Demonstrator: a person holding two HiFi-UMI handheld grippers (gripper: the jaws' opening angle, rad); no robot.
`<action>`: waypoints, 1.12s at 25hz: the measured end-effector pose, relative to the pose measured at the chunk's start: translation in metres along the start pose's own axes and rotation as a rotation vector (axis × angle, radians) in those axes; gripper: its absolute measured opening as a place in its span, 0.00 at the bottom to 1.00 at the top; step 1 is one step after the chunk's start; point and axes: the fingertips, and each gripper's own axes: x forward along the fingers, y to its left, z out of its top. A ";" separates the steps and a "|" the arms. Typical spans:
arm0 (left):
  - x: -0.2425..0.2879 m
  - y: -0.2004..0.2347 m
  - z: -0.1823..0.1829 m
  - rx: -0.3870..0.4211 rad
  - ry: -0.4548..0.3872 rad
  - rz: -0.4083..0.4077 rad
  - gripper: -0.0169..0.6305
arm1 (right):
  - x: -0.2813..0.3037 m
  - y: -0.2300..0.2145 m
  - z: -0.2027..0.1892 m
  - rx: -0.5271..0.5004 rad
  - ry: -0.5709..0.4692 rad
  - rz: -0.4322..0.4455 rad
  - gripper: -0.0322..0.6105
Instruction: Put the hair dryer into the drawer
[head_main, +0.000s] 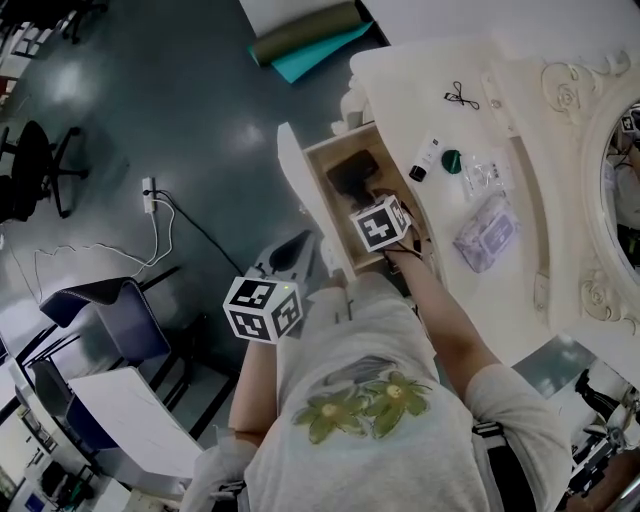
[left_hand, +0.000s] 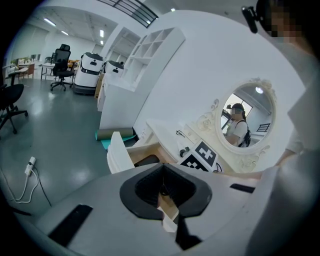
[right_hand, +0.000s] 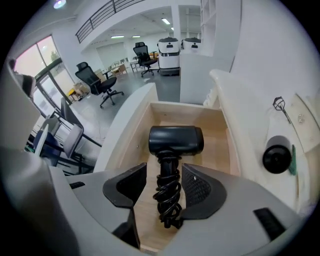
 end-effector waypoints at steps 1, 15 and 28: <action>-0.001 -0.002 0.002 0.005 -0.005 -0.003 0.04 | -0.007 0.002 0.004 0.005 -0.017 0.005 0.40; -0.019 -0.029 0.028 0.044 -0.085 -0.043 0.04 | -0.117 0.024 0.035 0.119 -0.361 0.115 0.11; -0.029 -0.059 0.023 0.070 -0.111 -0.068 0.04 | -0.187 0.064 0.020 0.152 -0.512 0.341 0.08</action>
